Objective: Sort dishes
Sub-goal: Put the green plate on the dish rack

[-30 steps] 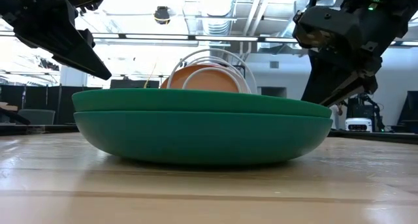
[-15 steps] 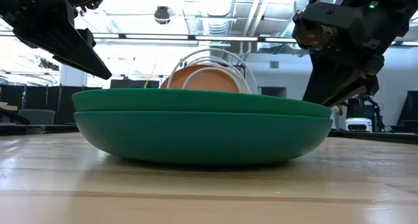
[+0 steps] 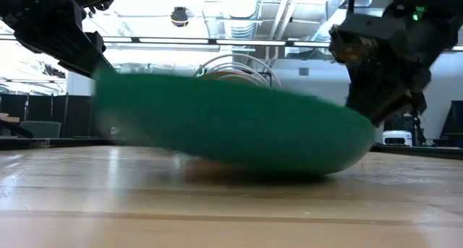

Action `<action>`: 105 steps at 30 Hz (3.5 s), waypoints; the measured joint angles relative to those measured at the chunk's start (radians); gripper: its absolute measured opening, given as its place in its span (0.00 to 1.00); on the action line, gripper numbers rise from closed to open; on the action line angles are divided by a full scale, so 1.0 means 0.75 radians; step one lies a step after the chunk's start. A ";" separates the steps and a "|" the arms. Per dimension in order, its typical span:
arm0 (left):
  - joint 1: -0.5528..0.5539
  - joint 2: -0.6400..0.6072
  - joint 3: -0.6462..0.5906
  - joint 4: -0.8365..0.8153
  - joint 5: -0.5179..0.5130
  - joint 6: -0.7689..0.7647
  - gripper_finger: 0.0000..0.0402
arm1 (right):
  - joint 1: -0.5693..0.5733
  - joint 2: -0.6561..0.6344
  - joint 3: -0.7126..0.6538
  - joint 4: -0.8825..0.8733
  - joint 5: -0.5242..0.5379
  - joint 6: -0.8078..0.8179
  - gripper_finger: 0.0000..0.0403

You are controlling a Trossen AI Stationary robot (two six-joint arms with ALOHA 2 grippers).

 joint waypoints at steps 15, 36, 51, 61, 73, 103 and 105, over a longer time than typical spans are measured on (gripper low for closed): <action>0.000 0.000 0.001 0.000 -0.001 0.008 0.38 | -0.001 0.002 -0.034 0.079 -0.014 -0.019 0.17; 0.053 0.000 0.001 0.001 -0.007 -0.053 0.38 | 0.005 -0.009 -0.031 0.085 -0.072 -0.025 0.17; 0.055 0.000 0.001 0.130 0.052 0.139 0.38 | 0.024 -0.009 -0.030 0.101 -0.173 -0.035 0.17; 0.103 0.000 0.001 0.119 0.067 0.153 0.38 | 0.026 -0.009 0.019 0.097 -0.174 -0.067 0.17; 0.120 0.000 0.001 0.119 0.066 0.163 0.38 | 0.027 -0.010 0.105 0.101 -0.170 -0.156 0.17; 0.119 0.001 0.000 0.000 0.071 0.112 0.38 | -0.081 0.087 0.096 0.135 -0.103 -0.190 0.17; 0.119 0.001 0.000 -0.016 0.071 0.099 0.38 | -0.081 0.088 0.094 0.125 -0.102 -0.190 0.17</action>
